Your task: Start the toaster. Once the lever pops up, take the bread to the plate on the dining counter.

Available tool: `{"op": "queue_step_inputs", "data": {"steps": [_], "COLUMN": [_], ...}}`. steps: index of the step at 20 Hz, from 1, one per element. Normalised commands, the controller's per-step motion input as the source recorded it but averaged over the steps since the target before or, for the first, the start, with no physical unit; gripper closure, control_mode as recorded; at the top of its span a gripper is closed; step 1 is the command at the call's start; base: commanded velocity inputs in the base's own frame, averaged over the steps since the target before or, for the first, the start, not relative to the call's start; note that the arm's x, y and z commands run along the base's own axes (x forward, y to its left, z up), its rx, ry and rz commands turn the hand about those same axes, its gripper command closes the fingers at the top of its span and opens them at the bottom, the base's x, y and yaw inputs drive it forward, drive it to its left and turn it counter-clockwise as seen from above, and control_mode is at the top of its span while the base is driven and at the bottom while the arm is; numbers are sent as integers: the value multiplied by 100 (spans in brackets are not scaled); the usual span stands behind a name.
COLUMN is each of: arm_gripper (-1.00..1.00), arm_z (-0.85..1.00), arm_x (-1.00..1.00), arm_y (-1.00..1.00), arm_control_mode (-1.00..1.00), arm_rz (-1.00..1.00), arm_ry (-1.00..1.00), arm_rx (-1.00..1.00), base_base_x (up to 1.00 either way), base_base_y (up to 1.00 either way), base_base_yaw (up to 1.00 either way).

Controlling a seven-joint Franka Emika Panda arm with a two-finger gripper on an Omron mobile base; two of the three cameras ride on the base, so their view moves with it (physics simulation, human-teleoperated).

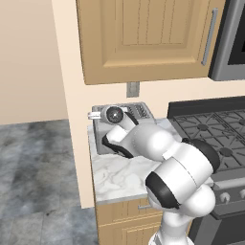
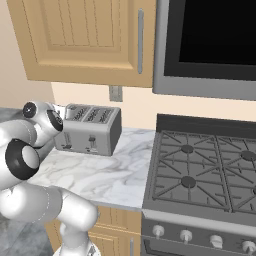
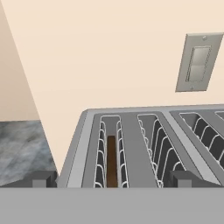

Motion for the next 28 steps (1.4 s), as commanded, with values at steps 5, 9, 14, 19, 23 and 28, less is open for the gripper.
{"op": "queue_step_inputs", "data": {"steps": [5,9,14,19,23,28], "arm_gripper": [-100,-100,-100,-100,-100,-100], "arm_z": [0,0,0,0,0,0], "arm_x": [0,0,0,0,0,0], "arm_y": [0,0,0,0,0,0], "arm_control_mode": [-100,-100,-100,-100,-100,-100], "arm_rz": [0,0,0,0,0,0], "arm_ry": [0,0,0,0,0,0], "arm_rx": [0,0,0,0,0,0], "base_base_x": [0,0,0,0,0,0], "base_base_y": [0,0,0,0,0,0], "base_base_yaw": [0,0,0,0,0,0]}}
